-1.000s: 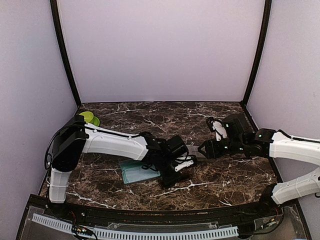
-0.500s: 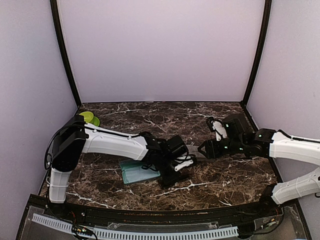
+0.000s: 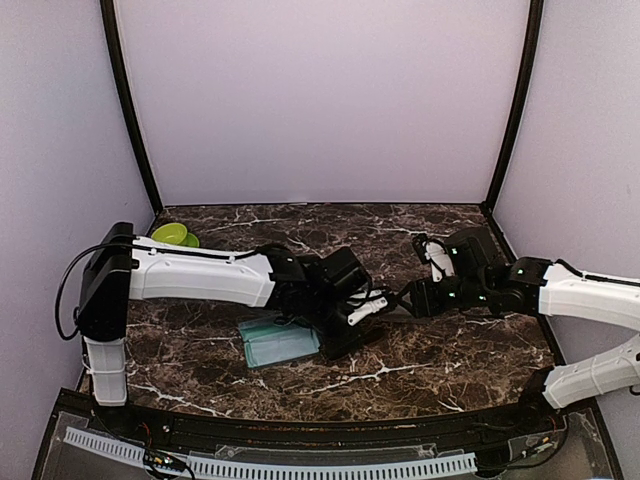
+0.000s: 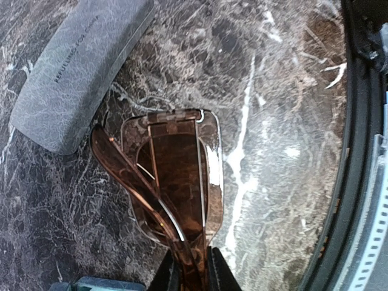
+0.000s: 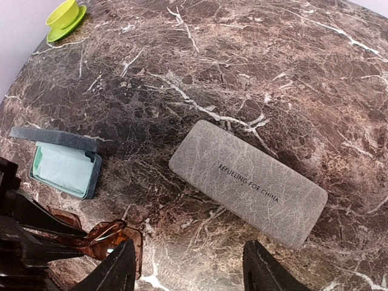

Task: Organize the sunglasses
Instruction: Pick up the sunglasses from the center of the board, then pass from the left arm to the right

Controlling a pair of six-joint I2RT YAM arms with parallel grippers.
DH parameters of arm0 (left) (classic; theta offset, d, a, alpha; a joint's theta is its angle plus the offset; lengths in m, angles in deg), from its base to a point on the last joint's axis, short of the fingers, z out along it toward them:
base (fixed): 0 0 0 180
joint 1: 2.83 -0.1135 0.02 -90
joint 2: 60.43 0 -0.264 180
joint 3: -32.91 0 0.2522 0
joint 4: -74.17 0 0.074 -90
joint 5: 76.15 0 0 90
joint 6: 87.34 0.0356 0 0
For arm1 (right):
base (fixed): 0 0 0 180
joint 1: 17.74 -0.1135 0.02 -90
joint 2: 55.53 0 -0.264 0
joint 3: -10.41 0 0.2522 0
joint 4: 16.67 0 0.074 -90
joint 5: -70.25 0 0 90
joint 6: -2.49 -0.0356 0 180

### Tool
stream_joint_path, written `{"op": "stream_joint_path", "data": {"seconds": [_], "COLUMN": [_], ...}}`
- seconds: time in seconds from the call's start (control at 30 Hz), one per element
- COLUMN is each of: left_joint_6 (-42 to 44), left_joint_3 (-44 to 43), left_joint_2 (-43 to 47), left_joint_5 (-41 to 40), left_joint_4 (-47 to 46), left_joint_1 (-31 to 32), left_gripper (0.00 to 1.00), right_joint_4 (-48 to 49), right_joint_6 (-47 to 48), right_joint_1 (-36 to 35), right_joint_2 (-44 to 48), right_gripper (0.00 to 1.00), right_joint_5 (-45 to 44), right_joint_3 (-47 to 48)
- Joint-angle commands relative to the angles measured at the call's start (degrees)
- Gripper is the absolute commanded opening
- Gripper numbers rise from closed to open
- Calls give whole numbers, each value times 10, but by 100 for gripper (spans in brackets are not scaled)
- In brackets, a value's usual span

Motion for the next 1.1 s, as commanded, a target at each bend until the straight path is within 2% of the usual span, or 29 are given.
{"op": "stream_joint_path", "data": {"seconds": [0.0,0.13,0.23,0.37,0.6,0.73,0.83,0.97,1.07], "left_joint_6": [-19,-42,-63,-87,-135,-164,-196,-226,-284], "left_joint_3": [30,79,122,168,226,249,271,290,310], "left_joint_2": [62,113,151,199,260,275,289,285,279], "left_joint_5": [39,122,199,256,396,474,510,551,579], "left_joint_4": [4,-29,-51,-63,-78,-98,-148,-205,-277], "left_joint_1": [-11,-52,-85,-123,-183,-206,-217,-221,-223], "left_gripper": [0,0,0,0,0,0,0,0,0], "right_joint_4": [6,11,30,71,128,157,200,240,220], "right_joint_6": [13,30,48,66,139,170,133,62,85], "right_joint_1": [3,4,3,-3,-88,-106,-105,-105,-109], "right_joint_2": [8,10,20,34,27,19,4,-40,-39], "right_gripper": [61,62,64,67,77,81,87,89,90], "right_joint_5": [1,19,59,127,145,162,170,217,205], "right_joint_3": [11,19,15,-1,-1,3,1,18,23]}}
